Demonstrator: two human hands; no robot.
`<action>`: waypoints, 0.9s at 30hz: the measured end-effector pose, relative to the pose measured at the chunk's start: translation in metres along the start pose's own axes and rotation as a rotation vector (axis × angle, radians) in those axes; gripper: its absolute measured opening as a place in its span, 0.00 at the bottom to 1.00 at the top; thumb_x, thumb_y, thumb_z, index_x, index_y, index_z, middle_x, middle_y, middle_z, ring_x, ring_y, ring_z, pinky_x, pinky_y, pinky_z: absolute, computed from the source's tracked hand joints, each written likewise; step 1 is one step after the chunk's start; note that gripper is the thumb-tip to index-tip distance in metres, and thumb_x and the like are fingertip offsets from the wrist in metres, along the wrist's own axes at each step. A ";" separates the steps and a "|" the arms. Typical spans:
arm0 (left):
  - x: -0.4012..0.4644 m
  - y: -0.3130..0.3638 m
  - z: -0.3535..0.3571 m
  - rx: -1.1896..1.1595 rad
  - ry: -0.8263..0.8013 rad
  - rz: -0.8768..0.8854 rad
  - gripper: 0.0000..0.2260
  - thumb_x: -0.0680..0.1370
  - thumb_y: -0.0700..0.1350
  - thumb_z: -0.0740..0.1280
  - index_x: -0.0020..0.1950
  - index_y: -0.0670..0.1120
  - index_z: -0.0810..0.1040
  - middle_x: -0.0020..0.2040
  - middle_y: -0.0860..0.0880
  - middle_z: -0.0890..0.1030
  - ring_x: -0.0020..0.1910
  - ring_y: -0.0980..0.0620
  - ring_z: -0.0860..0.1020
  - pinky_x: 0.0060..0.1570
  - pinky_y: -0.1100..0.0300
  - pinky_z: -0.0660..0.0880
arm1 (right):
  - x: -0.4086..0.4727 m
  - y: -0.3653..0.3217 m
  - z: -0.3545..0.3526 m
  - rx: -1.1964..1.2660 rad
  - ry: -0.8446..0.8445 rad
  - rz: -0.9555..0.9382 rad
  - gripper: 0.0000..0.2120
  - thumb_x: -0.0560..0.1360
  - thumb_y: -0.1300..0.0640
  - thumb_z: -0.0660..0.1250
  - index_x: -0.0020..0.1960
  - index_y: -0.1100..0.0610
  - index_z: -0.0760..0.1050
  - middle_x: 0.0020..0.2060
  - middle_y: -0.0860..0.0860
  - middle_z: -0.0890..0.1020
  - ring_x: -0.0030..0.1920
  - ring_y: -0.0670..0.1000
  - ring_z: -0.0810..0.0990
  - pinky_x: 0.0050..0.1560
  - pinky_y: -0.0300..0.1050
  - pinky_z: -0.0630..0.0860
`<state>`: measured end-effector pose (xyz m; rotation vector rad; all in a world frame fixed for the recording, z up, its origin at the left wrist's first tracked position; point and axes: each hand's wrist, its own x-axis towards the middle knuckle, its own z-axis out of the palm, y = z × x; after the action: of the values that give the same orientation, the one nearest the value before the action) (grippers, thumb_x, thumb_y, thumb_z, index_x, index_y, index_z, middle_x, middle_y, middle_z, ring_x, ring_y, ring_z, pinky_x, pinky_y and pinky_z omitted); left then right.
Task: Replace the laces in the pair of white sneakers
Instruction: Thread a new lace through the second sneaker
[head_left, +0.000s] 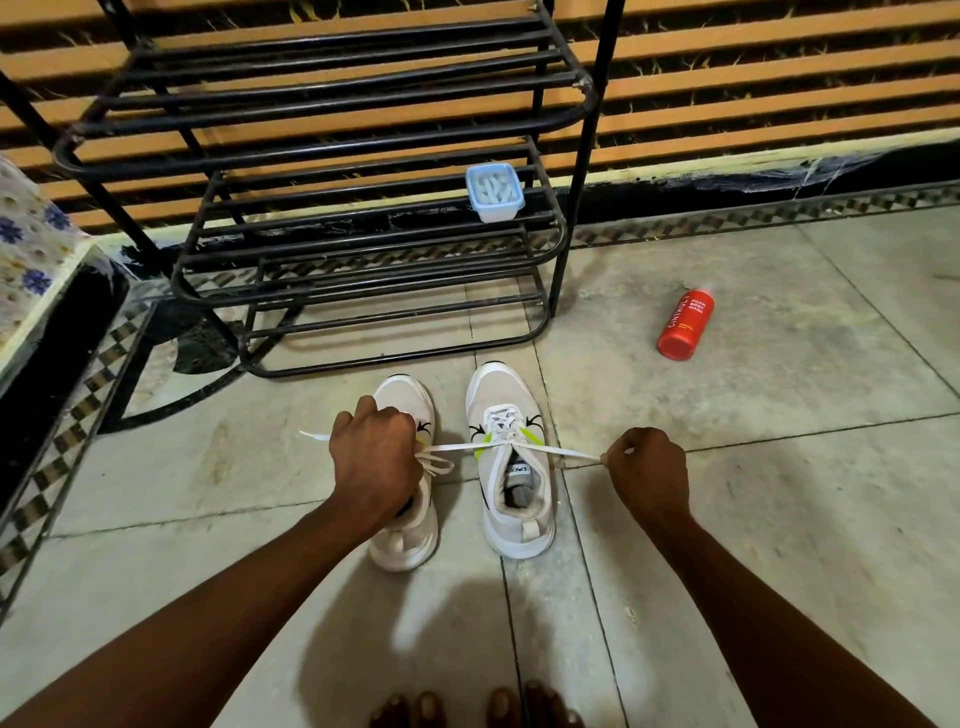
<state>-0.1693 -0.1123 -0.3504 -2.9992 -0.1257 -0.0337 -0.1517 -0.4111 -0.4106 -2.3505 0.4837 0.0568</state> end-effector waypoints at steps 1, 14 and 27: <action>0.000 0.000 0.000 -0.001 -0.006 0.000 0.03 0.67 0.45 0.77 0.37 0.50 0.84 0.32 0.51 0.79 0.47 0.46 0.77 0.42 0.53 0.67 | 0.001 0.000 -0.001 0.001 0.000 -0.001 0.10 0.72 0.59 0.63 0.37 0.53 0.82 0.35 0.50 0.84 0.40 0.54 0.82 0.45 0.51 0.81; -0.001 0.002 -0.025 -0.511 -0.081 0.119 0.08 0.83 0.53 0.66 0.46 0.52 0.80 0.49 0.56 0.78 0.55 0.53 0.71 0.49 0.51 0.57 | -0.003 0.012 -0.016 0.163 -0.354 -0.125 0.08 0.67 0.57 0.66 0.31 0.50 0.80 0.33 0.49 0.77 0.39 0.53 0.76 0.41 0.45 0.68; 0.003 0.058 -0.056 -1.658 -0.203 -0.176 0.17 0.78 0.44 0.75 0.43 0.29 0.78 0.48 0.38 0.87 0.51 0.47 0.86 0.53 0.59 0.80 | -0.033 -0.080 -0.027 0.952 -0.433 -0.179 0.17 0.81 0.63 0.63 0.37 0.52 0.81 0.50 0.56 0.85 0.43 0.47 0.83 0.43 0.43 0.79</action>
<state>-0.1622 -0.1775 -0.3028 -4.6082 -0.6696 0.2983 -0.1564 -0.3650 -0.3327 -1.3768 0.0420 0.1985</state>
